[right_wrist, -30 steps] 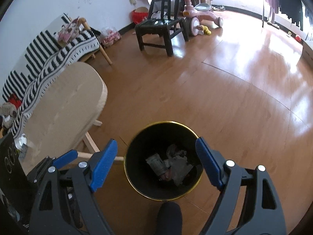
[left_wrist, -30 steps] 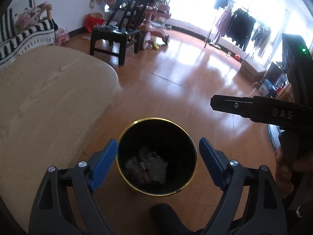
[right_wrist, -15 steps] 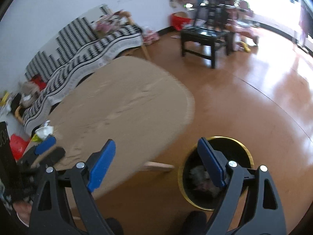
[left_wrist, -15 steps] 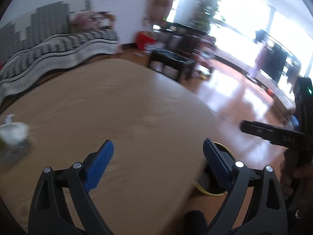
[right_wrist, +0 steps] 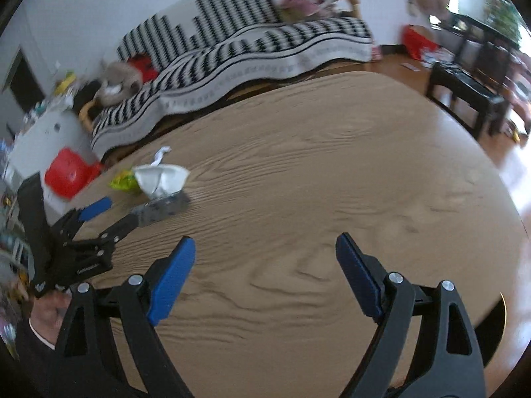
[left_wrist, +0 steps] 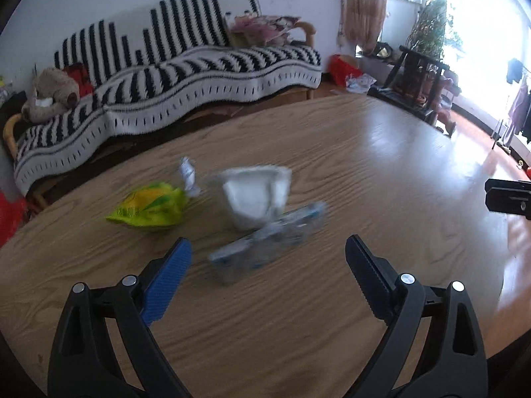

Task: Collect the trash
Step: 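Grasp the silver-blue wrapper strip with the left tool while the right tool grasps the white chip bag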

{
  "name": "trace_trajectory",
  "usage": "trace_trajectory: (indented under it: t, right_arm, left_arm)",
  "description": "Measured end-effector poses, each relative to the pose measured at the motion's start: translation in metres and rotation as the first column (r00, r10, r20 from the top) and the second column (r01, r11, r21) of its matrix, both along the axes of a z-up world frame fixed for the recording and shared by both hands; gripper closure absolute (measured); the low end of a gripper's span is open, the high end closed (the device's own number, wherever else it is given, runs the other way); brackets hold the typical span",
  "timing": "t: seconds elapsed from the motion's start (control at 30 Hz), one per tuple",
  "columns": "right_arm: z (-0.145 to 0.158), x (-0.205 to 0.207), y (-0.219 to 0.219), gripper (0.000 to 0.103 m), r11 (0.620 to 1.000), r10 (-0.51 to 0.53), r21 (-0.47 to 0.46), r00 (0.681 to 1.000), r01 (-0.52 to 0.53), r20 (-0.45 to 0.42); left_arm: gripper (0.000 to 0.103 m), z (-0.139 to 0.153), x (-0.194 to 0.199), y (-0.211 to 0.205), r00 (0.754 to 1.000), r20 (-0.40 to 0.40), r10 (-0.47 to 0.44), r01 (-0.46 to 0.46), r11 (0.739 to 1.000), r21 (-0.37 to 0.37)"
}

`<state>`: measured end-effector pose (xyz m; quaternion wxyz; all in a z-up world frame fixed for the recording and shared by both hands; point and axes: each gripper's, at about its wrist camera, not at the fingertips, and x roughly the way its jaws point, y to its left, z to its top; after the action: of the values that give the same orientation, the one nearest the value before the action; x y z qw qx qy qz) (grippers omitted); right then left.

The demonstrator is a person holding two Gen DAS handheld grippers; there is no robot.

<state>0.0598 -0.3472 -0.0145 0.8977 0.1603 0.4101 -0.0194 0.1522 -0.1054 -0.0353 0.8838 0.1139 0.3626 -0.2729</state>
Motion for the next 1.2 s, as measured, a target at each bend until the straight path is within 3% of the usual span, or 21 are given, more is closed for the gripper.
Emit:
trace_trajectory:
  t: [0.27,0.43,0.53,0.67,0.8,0.9,1.2]
  right_arm:
    - [-0.025,0.056,0.035,0.019,0.994,0.107,0.028,0.993,-0.106,-0.044]
    - [-0.032,0.076,0.04,0.019,0.989,0.136,0.057,0.99,-0.133,-0.045]
    - [-0.032,0.082,0.039,0.019,0.988,0.145,0.068,0.989,-0.142,-0.039]
    - [-0.035,0.091,0.041,0.019,0.986,0.155,0.075,0.987,-0.152,-0.04]
    - [-0.039,0.103,0.051,0.019,0.985,0.163,0.058,0.986,-0.16,-0.048]
    - [-0.042,0.113,0.063,0.019,0.982,0.18,0.066,0.982,-0.177,-0.048]
    - [-0.051,0.147,0.123,0.015,0.965,0.262,0.03,0.964,-0.261,-0.043]
  left_arm:
    - [0.012,-0.037,0.027,-0.014,0.995,-0.058,-0.084,0.089,0.993,0.082]
    - [0.012,-0.041,0.04,-0.024,0.989,-0.073,-0.131,0.136,0.988,0.079]
    - [0.027,-0.044,0.045,-0.025,0.984,-0.102,-0.144,0.151,0.987,0.062]
    - [0.062,-0.045,0.036,-0.024,0.981,-0.096,-0.167,0.176,0.98,0.091]
    - [0.078,-0.043,0.02,-0.02,0.98,-0.095,-0.176,0.187,0.974,0.126]
    - [0.083,-0.041,0.01,-0.006,0.979,-0.129,-0.157,0.172,0.979,0.113]
    - [0.083,-0.034,-0.028,0.065,0.979,-0.179,-0.093,0.111,0.989,0.097]
